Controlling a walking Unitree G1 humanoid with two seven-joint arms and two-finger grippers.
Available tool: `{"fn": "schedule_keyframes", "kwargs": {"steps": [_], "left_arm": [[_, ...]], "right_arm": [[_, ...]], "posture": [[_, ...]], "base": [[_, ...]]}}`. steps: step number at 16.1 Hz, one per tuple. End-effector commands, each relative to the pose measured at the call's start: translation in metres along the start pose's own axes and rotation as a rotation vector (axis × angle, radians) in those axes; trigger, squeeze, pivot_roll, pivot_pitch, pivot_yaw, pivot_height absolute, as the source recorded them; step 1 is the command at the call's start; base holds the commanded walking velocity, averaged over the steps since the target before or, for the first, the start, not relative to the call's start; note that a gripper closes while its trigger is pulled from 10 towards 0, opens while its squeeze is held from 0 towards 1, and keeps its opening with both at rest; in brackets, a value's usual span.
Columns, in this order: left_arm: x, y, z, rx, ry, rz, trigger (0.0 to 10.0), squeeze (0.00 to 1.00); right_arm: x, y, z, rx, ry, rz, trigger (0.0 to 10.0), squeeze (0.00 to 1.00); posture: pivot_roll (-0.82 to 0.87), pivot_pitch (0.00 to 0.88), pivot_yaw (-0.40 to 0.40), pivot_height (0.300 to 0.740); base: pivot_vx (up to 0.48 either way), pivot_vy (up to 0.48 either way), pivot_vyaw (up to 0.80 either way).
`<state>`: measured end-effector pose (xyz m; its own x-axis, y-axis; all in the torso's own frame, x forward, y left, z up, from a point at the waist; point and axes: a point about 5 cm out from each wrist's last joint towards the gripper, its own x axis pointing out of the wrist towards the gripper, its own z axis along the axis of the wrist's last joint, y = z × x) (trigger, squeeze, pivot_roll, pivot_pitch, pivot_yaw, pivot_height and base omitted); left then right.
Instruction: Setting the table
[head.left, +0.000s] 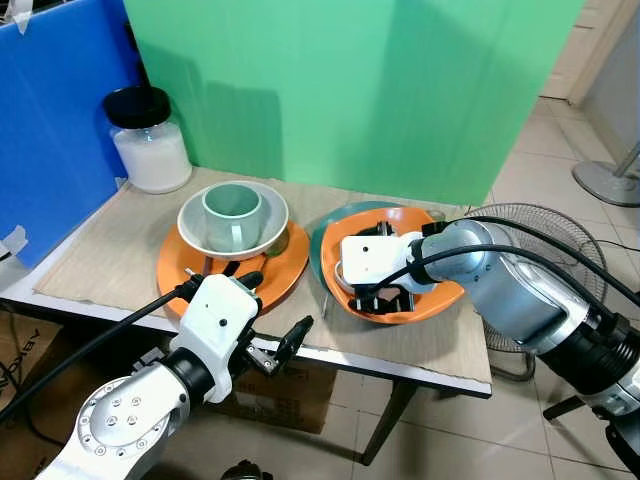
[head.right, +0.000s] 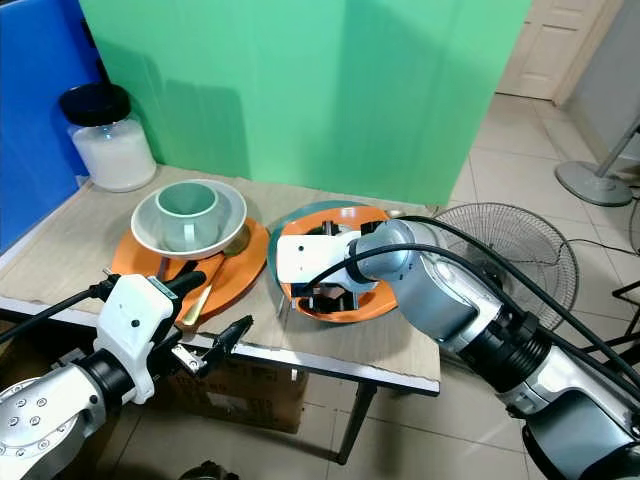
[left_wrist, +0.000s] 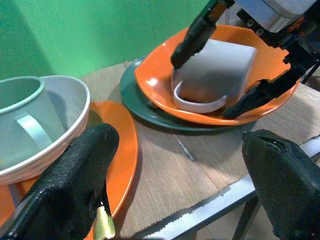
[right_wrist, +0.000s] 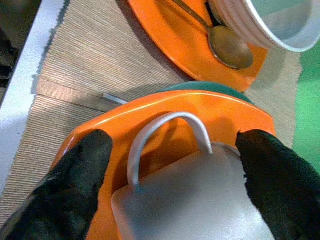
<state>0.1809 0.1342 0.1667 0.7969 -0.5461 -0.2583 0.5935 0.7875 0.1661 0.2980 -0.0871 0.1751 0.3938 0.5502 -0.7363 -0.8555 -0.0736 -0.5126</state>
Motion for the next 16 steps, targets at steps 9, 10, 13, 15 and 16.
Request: {"fn": "schedule_keyframes", "kwargs": {"steps": [9,10,13,15,16], "left_arm": [[0.0019,0.0035,0.0006,0.016,-0.003,0.01,10.0,0.0],[0.002,0.0041,0.0009,0.017,-0.005,0.012,10.0,0.0],[0.0021,0.0051,0.0016,0.022,-0.011,0.018,10.0,0.0],[0.0022,0.0058,0.0024,0.025,-0.016,0.023,10.0,0.0],[0.0024,0.0063,0.0029,0.026,-0.018,0.026,10.0,0.0]], "right_arm": [[0.0088,-0.0005,-0.0126,-0.06,0.09,-0.011,0.5,0.0],[0.0093,-0.0002,-0.0126,-0.062,0.089,-0.009,0.0,0.0],[0.0104,0.0027,-0.0119,-0.067,0.072,0.009,0.0,0.0],[0.0117,0.0064,-0.011,-0.06,0.055,0.023,0.0,0.0],[0.0119,0.0071,-0.0109,-0.058,0.053,0.024,0.0,0.0]], "posture": [[0.01,0.0,-0.018,0.74],[0.01,0.0,-0.017,0.74],[0.01,0.0,-0.017,0.74],[0.01,0.0,-0.017,0.74],[0.01,0.0,-0.016,0.74]], "base": [[0.0,0.0,0.0],[0.0,0.0,0.0],[0.0,0.0,0.0],[0.0,0.0,0.0],[0.0,0.0,0.0]]}}
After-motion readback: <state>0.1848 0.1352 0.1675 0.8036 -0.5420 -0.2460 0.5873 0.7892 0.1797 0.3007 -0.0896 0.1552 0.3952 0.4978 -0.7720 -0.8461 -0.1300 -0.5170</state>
